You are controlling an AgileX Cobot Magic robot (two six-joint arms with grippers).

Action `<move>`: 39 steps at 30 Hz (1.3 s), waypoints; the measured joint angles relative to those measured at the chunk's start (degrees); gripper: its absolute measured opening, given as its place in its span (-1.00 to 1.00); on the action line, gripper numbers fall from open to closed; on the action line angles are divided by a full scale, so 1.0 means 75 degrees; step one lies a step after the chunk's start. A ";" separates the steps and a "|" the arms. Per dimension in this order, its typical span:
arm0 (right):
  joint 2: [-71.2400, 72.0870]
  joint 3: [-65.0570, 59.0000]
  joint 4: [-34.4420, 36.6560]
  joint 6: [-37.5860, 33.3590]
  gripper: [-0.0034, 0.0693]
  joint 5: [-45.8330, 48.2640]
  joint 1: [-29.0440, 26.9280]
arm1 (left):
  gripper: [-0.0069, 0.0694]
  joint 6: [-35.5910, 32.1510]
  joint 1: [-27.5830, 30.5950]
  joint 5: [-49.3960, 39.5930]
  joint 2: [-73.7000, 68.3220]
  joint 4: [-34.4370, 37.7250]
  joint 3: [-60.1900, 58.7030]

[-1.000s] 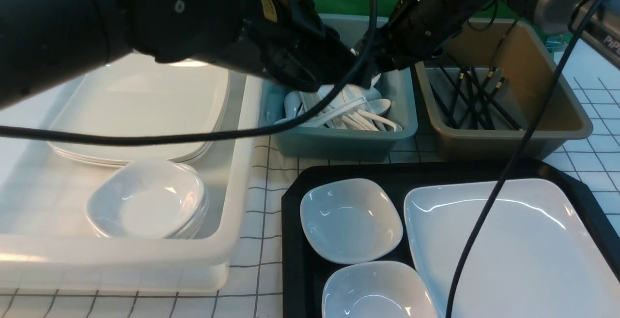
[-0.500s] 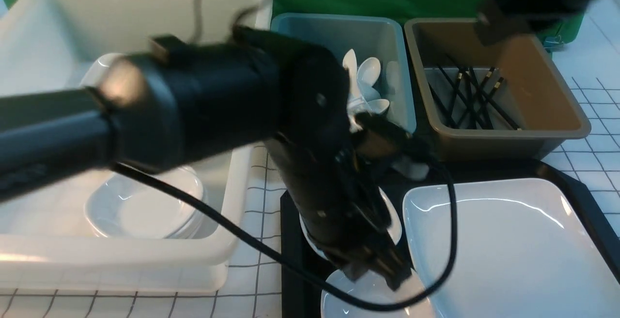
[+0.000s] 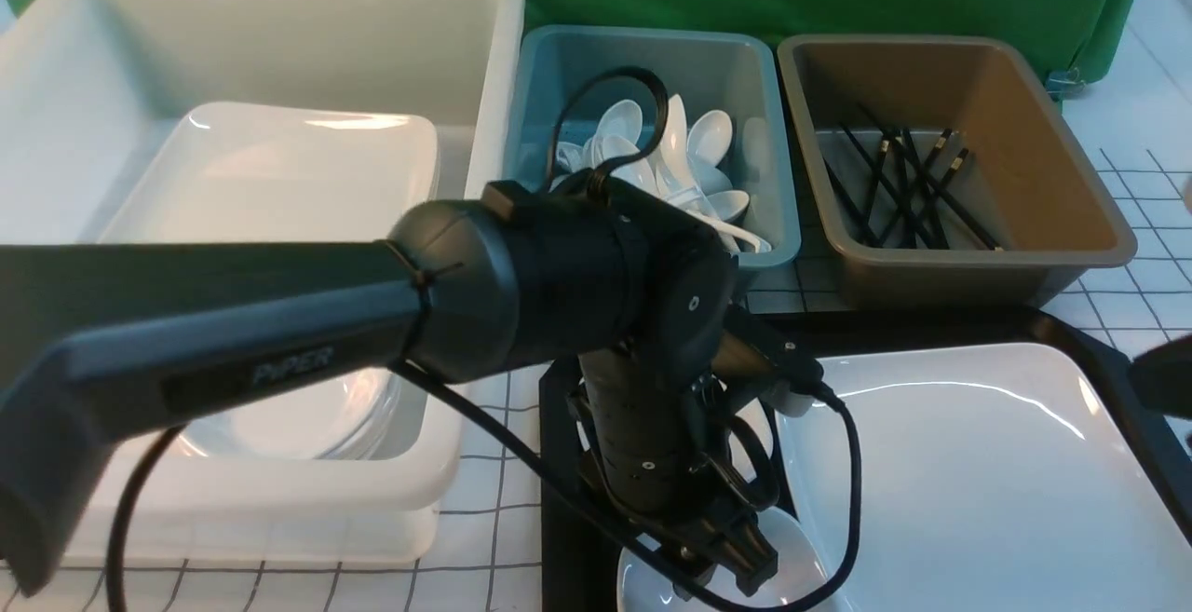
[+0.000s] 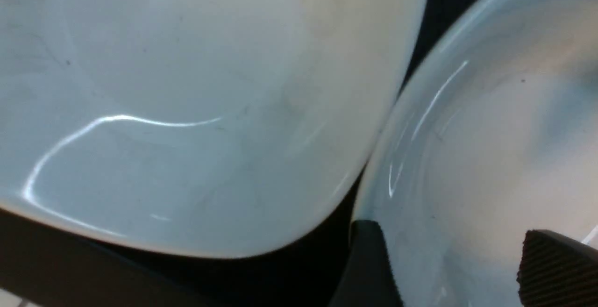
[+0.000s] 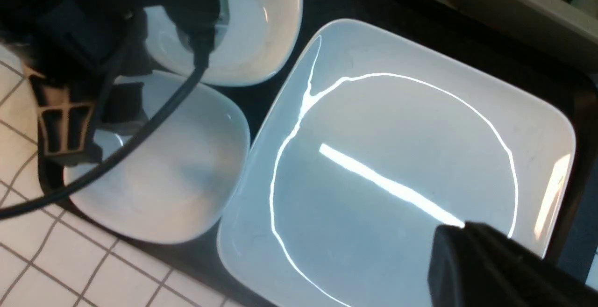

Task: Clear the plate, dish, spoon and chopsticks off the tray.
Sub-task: Use the left arm to grab a small plate from the dinner plate

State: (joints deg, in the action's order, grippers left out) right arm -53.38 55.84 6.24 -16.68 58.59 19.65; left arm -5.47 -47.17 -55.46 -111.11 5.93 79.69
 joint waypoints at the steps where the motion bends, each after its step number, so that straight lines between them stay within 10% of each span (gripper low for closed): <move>1: 0.0131 -0.0040 0.0000 0.0001 -0.91 0.0000 -0.0009 | 0.37 0.0029 0.0000 0.0040 -0.0031 -0.0035 0.0003; 26: 0.0585 -0.0081 0.0141 0.0002 -0.91 -0.0124 -0.0017 | 0.42 0.0915 0.0000 0.0299 -0.0621 -0.0258 0.0018; 34: 0.0585 -0.0081 0.0150 0.0002 -0.91 -0.0165 -0.0017 | -0.27 0.0951 0.0022 -0.0095 -0.0590 -0.0043 0.0082; 39: 0.0585 -0.0081 0.0150 0.0002 -0.91 -0.0198 -0.0017 | -0.32 0.0981 0.0022 -0.0217 -0.0529 0.0015 0.0112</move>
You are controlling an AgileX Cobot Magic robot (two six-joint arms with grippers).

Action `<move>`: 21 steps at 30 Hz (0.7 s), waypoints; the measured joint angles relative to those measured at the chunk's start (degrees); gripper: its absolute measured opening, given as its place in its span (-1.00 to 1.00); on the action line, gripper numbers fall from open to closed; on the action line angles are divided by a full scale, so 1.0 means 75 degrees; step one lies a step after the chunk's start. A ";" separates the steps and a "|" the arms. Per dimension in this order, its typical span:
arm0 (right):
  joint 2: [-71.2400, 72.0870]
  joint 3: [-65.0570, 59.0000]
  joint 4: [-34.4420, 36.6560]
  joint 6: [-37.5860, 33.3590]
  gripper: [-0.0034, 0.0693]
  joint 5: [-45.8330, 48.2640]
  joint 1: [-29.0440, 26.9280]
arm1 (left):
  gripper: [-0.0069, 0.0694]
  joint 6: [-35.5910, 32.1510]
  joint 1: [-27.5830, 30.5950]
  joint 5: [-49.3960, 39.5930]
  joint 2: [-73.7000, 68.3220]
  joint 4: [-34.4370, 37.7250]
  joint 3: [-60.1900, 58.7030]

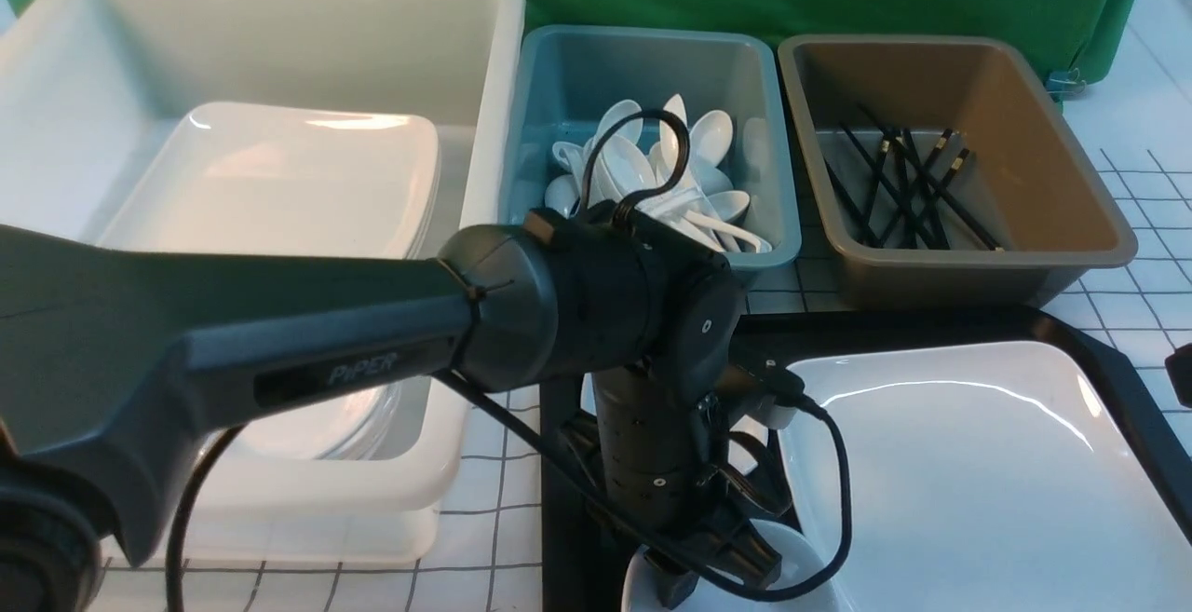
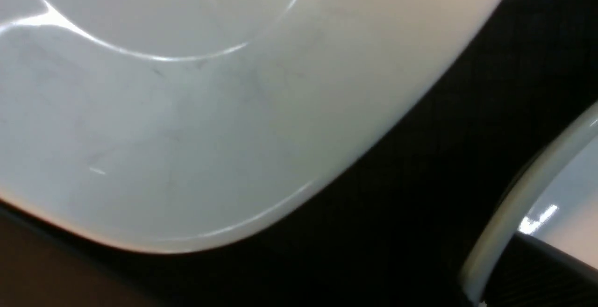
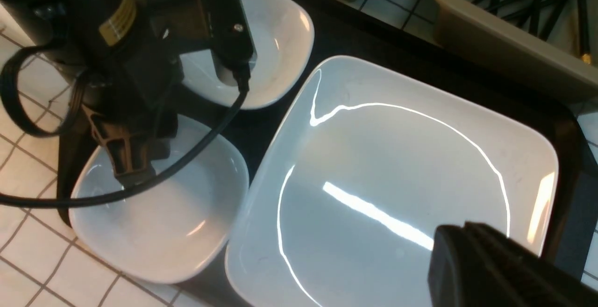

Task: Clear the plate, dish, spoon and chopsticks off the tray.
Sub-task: Use the left arm to grab a small plate from the dinner plate, then use the left arm to put the small plate into the large storage box on the left

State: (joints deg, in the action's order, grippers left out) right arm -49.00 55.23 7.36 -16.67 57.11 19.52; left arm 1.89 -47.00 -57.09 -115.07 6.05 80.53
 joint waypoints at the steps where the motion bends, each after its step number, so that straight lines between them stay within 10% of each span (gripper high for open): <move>1: 0.0000 0.0000 0.0000 0.0000 -0.91 0.0000 0.0000 | -0.32 0.0037 0.0000 -0.0039 0.0041 0.0000 0.0000; 10: 0.0000 0.0000 0.0041 0.0000 -0.91 -0.0010 0.0000 | -0.74 0.0159 -0.0014 -0.0235 0.1309 0.0183 -0.0034; 21: -0.0217 0.0954 0.1838 -0.1527 -0.91 0.0351 0.0000 | -0.74 0.0283 0.0742 -0.0073 0.3504 0.0297 -0.0044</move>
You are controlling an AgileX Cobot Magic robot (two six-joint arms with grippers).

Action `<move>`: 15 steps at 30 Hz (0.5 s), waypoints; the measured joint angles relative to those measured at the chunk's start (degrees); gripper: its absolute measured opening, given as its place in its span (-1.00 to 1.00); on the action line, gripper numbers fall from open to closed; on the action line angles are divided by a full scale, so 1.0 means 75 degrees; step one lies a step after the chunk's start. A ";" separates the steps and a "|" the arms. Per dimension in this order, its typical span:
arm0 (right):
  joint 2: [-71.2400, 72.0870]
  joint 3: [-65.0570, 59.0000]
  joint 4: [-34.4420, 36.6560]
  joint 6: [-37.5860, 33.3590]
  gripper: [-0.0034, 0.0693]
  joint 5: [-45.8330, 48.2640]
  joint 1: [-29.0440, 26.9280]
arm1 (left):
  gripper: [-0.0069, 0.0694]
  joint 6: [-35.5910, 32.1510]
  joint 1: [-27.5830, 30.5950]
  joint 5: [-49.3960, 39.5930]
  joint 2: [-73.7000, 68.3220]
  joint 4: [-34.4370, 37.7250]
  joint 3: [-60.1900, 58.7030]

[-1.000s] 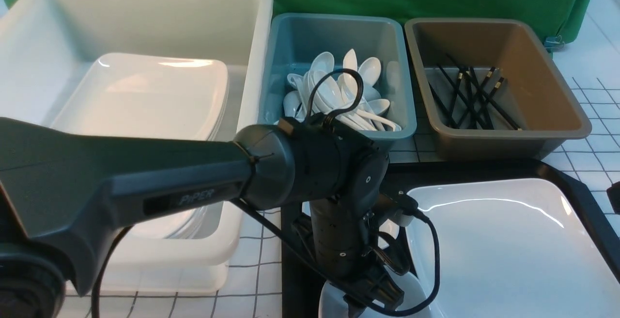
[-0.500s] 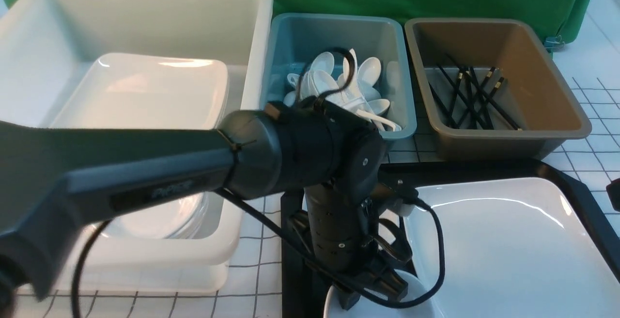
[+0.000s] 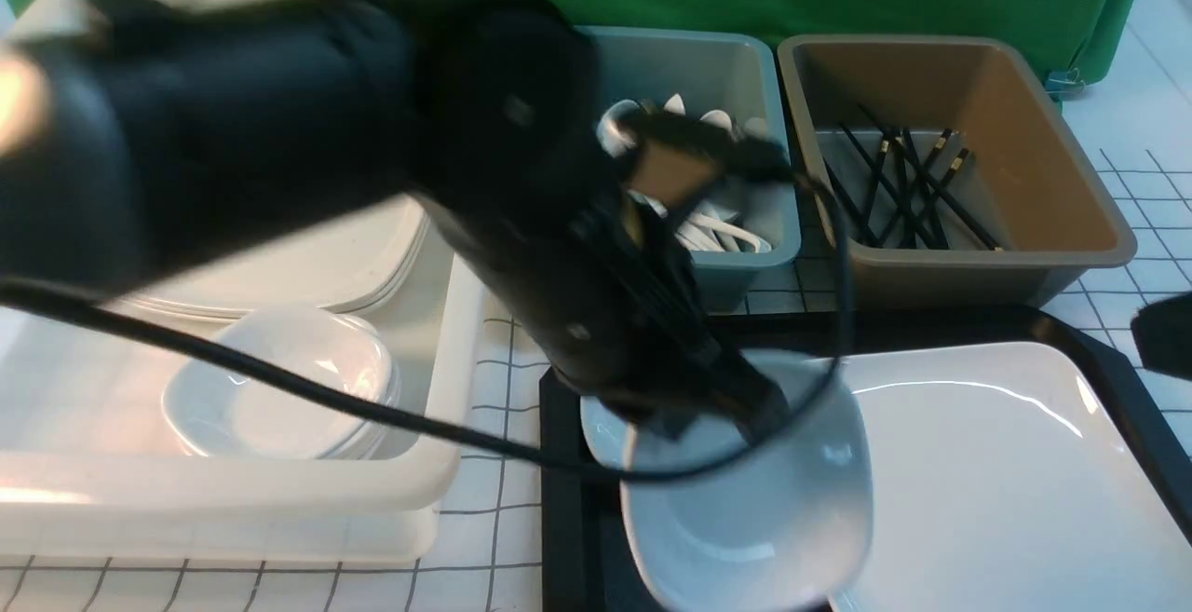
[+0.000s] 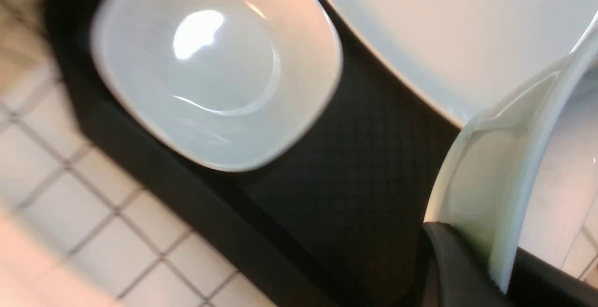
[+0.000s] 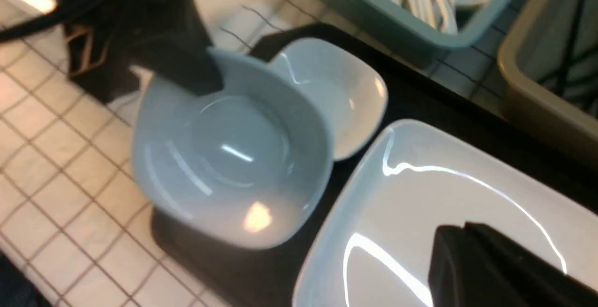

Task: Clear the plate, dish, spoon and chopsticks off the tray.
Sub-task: Use the left arm to put the small plate into the large storage box on the left

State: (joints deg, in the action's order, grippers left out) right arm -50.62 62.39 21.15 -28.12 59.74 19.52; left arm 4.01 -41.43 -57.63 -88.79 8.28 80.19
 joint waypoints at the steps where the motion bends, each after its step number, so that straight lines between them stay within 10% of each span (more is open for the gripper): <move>1: -0.0021 0.0041 0.0088 -0.0033 -0.91 0.0013 0.0000 | -0.74 0.0000 0.0058 0.0001 0.0050 0.0019 0.0000; 9: -0.1267 0.1828 0.0988 -0.0531 -0.91 0.0851 0.0512 | -0.74 -0.0112 0.3054 0.0007 0.1781 0.0737 -0.0181; 15: -0.2525 0.3043 0.0652 -0.0344 -0.91 0.0878 0.2555 | -0.74 -0.0279 0.5831 0.0250 0.2836 0.1156 -0.1603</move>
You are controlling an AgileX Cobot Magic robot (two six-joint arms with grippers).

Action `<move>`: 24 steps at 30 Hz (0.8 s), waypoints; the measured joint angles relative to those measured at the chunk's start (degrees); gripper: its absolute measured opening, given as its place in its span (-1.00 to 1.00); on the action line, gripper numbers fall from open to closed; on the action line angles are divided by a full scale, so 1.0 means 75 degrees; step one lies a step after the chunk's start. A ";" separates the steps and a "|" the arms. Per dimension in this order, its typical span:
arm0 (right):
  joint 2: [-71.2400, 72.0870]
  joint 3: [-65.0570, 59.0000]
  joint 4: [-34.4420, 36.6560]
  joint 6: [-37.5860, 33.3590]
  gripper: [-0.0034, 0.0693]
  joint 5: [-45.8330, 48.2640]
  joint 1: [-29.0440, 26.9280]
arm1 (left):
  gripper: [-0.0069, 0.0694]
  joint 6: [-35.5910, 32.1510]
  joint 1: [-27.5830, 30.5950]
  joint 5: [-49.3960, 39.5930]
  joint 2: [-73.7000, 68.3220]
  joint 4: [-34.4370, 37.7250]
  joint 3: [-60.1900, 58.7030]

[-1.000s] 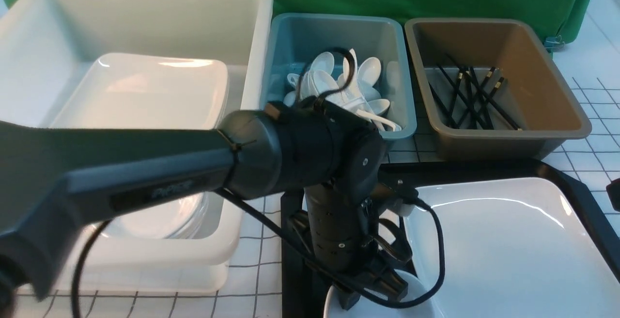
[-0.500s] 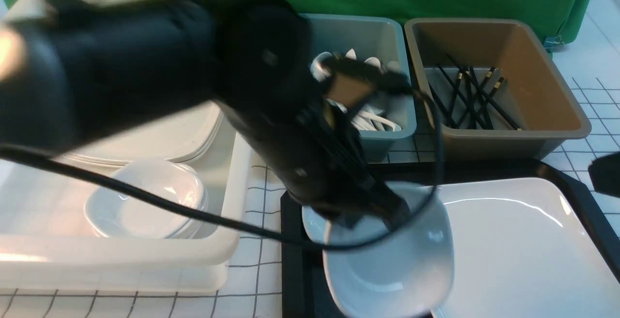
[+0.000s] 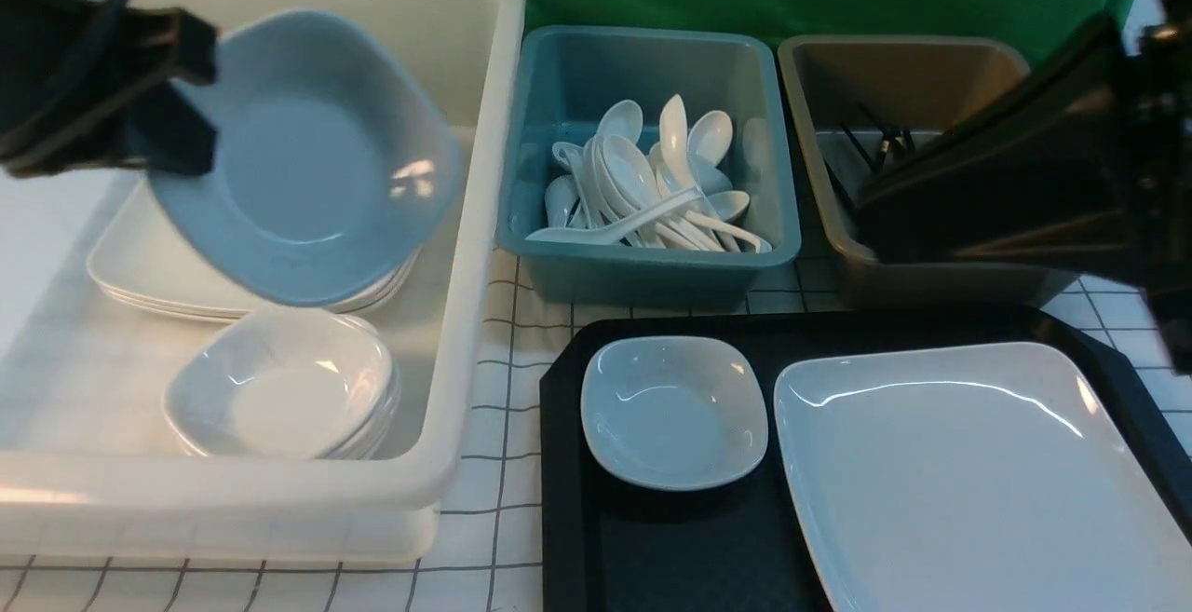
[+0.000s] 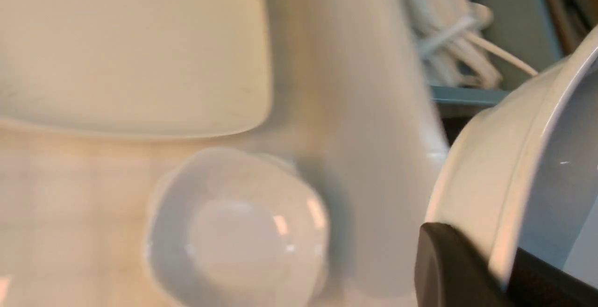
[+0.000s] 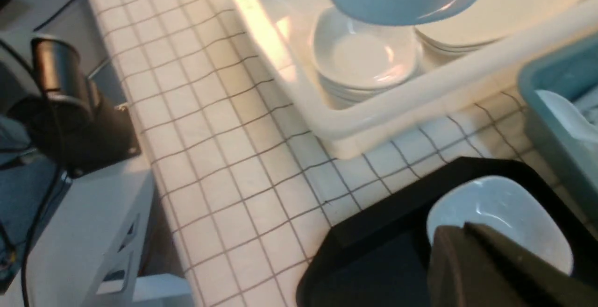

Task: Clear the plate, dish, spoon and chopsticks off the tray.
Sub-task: Use the left arm to put the small plate into the large storage box on the left

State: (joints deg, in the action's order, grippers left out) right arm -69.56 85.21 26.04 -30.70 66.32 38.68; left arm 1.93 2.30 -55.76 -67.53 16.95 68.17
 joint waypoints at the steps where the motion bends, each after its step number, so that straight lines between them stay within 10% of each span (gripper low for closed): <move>1: -0.0224 0.0142 -0.0173 0.0110 -0.91 -0.0025 0.0265 | -0.74 0.0000 0.0353 0.0123 0.0031 0.0098 -0.0237; 6: -0.1385 0.1097 -0.1086 0.0473 -0.91 -0.0053 0.1563 | -0.74 -0.0625 0.1791 0.1173 -0.0032 0.1040 -0.1749; 17: -0.2563 0.1920 -0.1245 0.0866 -0.91 -0.0509 0.1921 | -0.71 -0.2640 0.1724 0.1702 -0.1156 0.2168 -0.2529; 24: -0.2570 0.1951 -0.1251 0.0874 -0.91 -0.0628 0.1923 | -0.22 -0.2932 0.1714 0.1692 -0.1963 0.2172 -0.2529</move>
State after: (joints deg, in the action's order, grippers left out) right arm -88.83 99.84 16.66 -24.14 61.61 53.11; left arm -20.06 15.16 -43.06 -82.25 33.24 49.21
